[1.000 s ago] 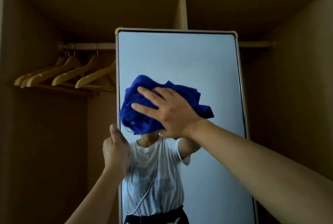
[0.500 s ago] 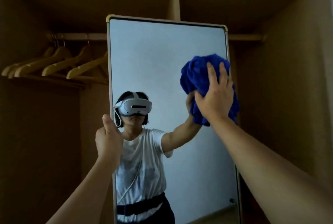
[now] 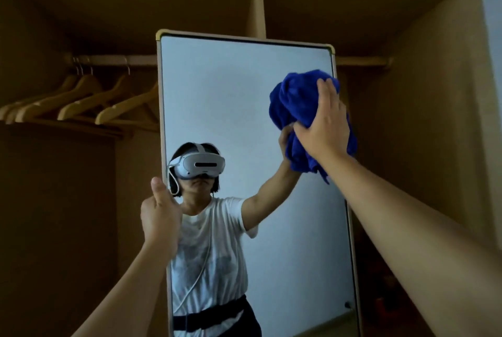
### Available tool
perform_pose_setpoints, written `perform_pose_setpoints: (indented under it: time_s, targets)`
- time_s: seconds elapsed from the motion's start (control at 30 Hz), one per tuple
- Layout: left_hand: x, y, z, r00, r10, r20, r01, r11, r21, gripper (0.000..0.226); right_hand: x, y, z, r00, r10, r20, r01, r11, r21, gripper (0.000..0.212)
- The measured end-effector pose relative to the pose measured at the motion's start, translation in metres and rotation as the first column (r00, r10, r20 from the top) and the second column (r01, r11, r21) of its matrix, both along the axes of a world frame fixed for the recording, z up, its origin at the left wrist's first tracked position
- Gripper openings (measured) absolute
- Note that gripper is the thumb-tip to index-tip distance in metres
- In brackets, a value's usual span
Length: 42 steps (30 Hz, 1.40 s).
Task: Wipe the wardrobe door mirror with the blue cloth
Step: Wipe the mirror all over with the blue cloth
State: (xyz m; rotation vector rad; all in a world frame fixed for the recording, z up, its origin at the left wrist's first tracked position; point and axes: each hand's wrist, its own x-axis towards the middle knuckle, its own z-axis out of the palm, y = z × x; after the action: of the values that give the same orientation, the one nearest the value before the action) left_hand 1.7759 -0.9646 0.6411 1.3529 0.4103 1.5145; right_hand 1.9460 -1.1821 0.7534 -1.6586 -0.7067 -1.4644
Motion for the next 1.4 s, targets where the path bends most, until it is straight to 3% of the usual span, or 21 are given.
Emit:
perform_pose_setpoints:
  time_s: [0.17,0.27,0.43,0.53,0.63,0.8,0.97,1.07,1.17,1.27,1.4]
  targets:
    - [0.002,0.002,0.000,0.999,-0.039,0.014,0.038,0.999,0.011,0.058,-0.011,0.013,0.063,1.000,0.016,0.001,-0.016,1.000,-0.004,0.084]
    - [0.003,0.004,0.000,1.000,-0.021,0.019,0.021,0.999,0.025,0.059,-0.033,0.032,0.070,0.995,0.004,0.102,0.006,0.995,-0.097,0.081]
    - [0.005,0.010,-0.004,0.999,-0.048,0.019,0.047,0.998,0.032,0.064,-0.067,0.064,0.019,0.942,0.071,0.327,0.031,0.955,-0.296,0.080]
    - [0.004,0.012,-0.003,0.999,-0.048,0.026,0.048,0.999,0.019,0.061,-0.078,0.073,-0.025,0.919,0.119,0.377,0.024,0.935,-0.354,0.075]
    - [0.001,0.011,-0.004,0.997,-0.079,-0.003,0.079,0.992,0.100,0.056,-0.085,0.079,-0.067,0.893,0.191,0.407,0.027,0.881,-0.473,0.068]
    - [-0.009,0.010,-0.019,0.986,-0.126,-0.108,0.143,0.974,0.173,0.041,-0.086,0.074,-0.094,0.858,0.151,0.491,0.186,0.800,-0.570,0.069]
    - [-0.019,0.000,-0.048,0.960,-0.235,-0.151,0.245,0.968,0.049,0.058,-0.097,0.072,-0.056,0.900,-0.027,0.435,0.268,0.822,-0.502,0.077]
    - [-0.024,-0.002,-0.071,0.945,-0.266,-0.192,0.267,0.963,-0.019,0.060,-0.102,0.079,-0.050,0.937,-0.054,0.345,0.228,0.843,-0.488,0.077]
    - [-0.024,-0.001,-0.097,0.915,-0.342,-0.212,0.303,0.933,-0.197,0.070,-0.105,0.087,-0.067,0.936,-0.057,0.347,0.227,0.852,-0.472,0.075]
    - [-0.024,-0.001,-0.100,0.901,-0.406,-0.153,0.350,0.889,-0.296,0.063,-0.106,0.095,-0.109,0.900,0.021,0.435,0.230,0.826,-0.515,0.073]
    - [-0.026,0.000,-0.099,0.831,-0.548,0.093,0.544,0.767,-0.341,0.047,-0.105,0.099,-0.182,0.873,0.130,0.469,0.190,0.797,-0.574,0.065]
